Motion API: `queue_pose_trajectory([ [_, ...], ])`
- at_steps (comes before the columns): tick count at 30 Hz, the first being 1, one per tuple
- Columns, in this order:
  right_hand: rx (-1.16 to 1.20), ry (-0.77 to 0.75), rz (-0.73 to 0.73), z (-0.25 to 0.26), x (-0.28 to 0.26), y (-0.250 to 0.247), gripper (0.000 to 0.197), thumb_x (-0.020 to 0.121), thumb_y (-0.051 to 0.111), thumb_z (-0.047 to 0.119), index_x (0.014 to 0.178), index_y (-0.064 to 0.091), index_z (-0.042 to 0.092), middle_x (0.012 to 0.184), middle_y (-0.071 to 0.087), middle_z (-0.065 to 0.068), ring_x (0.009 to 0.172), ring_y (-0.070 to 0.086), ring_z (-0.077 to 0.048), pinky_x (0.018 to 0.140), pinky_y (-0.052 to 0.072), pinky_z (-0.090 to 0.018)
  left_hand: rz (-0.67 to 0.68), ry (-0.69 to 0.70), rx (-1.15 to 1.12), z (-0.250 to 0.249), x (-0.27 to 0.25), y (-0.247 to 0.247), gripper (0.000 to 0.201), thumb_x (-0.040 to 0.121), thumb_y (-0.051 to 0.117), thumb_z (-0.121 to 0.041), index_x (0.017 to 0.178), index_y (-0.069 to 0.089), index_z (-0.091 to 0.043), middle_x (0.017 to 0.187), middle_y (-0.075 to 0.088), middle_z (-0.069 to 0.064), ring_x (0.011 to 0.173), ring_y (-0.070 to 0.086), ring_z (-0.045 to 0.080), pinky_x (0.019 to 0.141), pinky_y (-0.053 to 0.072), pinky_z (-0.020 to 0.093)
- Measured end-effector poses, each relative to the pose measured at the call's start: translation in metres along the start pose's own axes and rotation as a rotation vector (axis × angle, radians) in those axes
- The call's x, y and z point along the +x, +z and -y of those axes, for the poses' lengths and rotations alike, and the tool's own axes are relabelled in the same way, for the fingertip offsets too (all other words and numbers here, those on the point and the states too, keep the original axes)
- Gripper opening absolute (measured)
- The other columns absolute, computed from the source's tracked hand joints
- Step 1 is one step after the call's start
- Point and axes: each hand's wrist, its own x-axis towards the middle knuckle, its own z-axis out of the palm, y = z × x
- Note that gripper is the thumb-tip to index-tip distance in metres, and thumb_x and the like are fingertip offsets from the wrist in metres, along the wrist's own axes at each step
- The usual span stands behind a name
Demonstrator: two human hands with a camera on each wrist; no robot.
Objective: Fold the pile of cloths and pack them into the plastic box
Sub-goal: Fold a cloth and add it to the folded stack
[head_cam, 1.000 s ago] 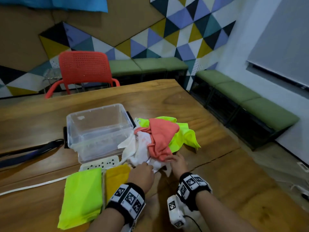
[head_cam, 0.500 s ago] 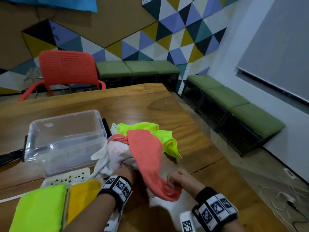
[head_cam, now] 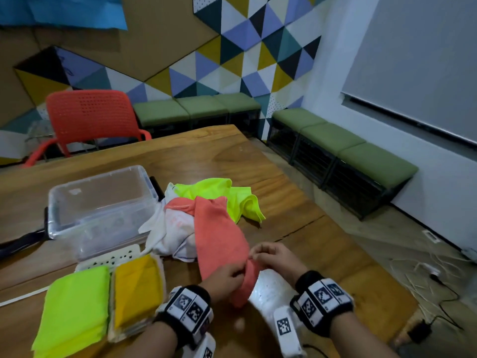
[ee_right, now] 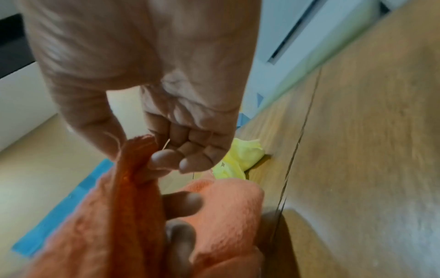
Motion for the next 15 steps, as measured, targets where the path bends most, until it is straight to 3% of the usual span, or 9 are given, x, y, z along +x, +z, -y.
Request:
queue_pose_trajectory([
  [1, -0.028, -0.023, 0.016, 0.0, -0.004, 0.0, 0.008, 0.069, 0.058, 0.011, 0.077, 0.059, 0.012, 0.074, 0.058, -0.002, 0.068, 0.052, -0.011, 0.065, 0.043, -0.021, -0.022, 0.014, -0.051, -0.001, -0.003, 0.0, 0.049, 0.083, 0.04, -0.03, 0.122, 0.057, -0.008, 0.115, 0.062, 0.005, 0.102, 0.053, 0.01, 0.088, 0.041, 0.015],
  [3, 0.016, -0.061, -0.029, -0.002, -0.01, 0.0, 0.019, 0.075, 0.064, 0.012, 0.092, 0.057, 0.013, 0.085, 0.059, -0.001, 0.077, 0.055, -0.01, 0.069, 0.047, -0.022, -0.112, 0.079, -0.123, -0.01, -0.01, 0.0, 0.029, 0.084, 0.048, -0.029, 0.099, 0.064, -0.01, 0.093, 0.062, 0.003, 0.084, 0.054, 0.003, 0.076, 0.041, 0.017],
  [4, 0.086, -0.071, -0.076, -0.003, -0.012, 0.001, 0.023, 0.079, 0.066, 0.019, 0.1, 0.057, 0.013, 0.089, 0.059, -0.003, 0.079, 0.056, -0.012, 0.068, 0.048, -0.022, -0.177, 0.099, -0.149, -0.015, -0.012, -0.002, 0.014, 0.084, 0.053, -0.028, 0.083, 0.062, -0.018, 0.081, 0.06, 0.001, 0.073, 0.053, 0.0, 0.073, 0.04, 0.021],
  [6, 0.177, -0.064, -0.143, -0.001, -0.015, 0.003, 0.052, 0.081, 0.06, 0.047, 0.114, 0.055, 0.007, 0.094, 0.057, -0.012, 0.08, 0.054, -0.015, 0.067, 0.047, -0.024, -0.367, 0.144, -0.132, -0.029, -0.016, -0.009, 0.021, 0.086, 0.062, -0.022, 0.068, 0.05, -0.025, 0.068, 0.053, -0.005, 0.064, 0.048, 0.003, 0.07, 0.038, 0.025],
  [9, 0.176, -0.036, -0.163, 0.011, -0.017, 0.011, 0.082, 0.07, 0.047, 0.069, 0.118, 0.055, 0.002, 0.092, 0.055, -0.013, 0.073, 0.052, -0.016, 0.064, 0.045, -0.022, -0.61, 0.137, 0.029, -0.056, -0.02, -0.025, 0.014, 0.085, 0.064, -0.024, 0.074, 0.057, -0.021, 0.072, 0.059, -0.004, 0.07, 0.055, 0.013, 0.069, 0.042, 0.026],
  [11, 0.153, -0.075, -0.198, 0.02, -0.017, 0.015, 0.094, 0.059, 0.053, 0.079, 0.117, 0.058, 0.004, 0.091, 0.063, -0.01, 0.077, 0.06, -0.017, 0.069, 0.049, -0.027, -0.671, 0.105, 0.192, -0.071, -0.019, -0.032, 0.014, 0.085, 0.062, -0.03, 0.084, 0.061, -0.016, 0.086, 0.065, 0.003, 0.083, 0.06, 0.022, 0.075, 0.048, 0.033],
  [12, 0.114, -0.115, -0.228, 0.026, -0.019, 0.017, 0.091, 0.06, 0.058, 0.075, 0.116, 0.059, 0.003, 0.092, 0.065, -0.009, 0.08, 0.062, -0.018, 0.073, 0.05, -0.03, -0.685, 0.096, 0.247, -0.079, -0.02, -0.035, 0.016, 0.085, 0.06, -0.031, 0.086, 0.06, -0.015, 0.092, 0.065, 0.005, 0.088, 0.06, 0.024, 0.077, 0.048, 0.035],
  [13, 0.061, -0.162, -0.259, 0.031, -0.022, 0.016, 0.075, 0.071, 0.063, 0.061, 0.114, 0.06, 0.0, 0.091, 0.065, -0.009, 0.082, 0.061, -0.019, 0.075, 0.05, -0.033, -0.694, 0.094, 0.286, -0.086, -0.02, -0.037, 0.016, 0.086, 0.058, -0.031, 0.087, 0.059, -0.015, 0.095, 0.064, 0.006, 0.091, 0.059, 0.025, 0.077, 0.047, 0.035],
  [15, -0.044, -0.25, -0.335, 0.044, -0.024, 0.012, 0.028, 0.089, 0.06, 0.021, 0.101, 0.061, -0.005, 0.083, 0.061, -0.009, 0.074, 0.058, -0.018, 0.073, 0.049, -0.033, -0.674, 0.122, 0.327, -0.097, -0.02, -0.039, 0.014, 0.087, 0.056, -0.028, 0.089, 0.057, -0.013, 0.096, 0.064, 0.008, 0.09, 0.058, 0.026, 0.074, 0.043, 0.033],
])
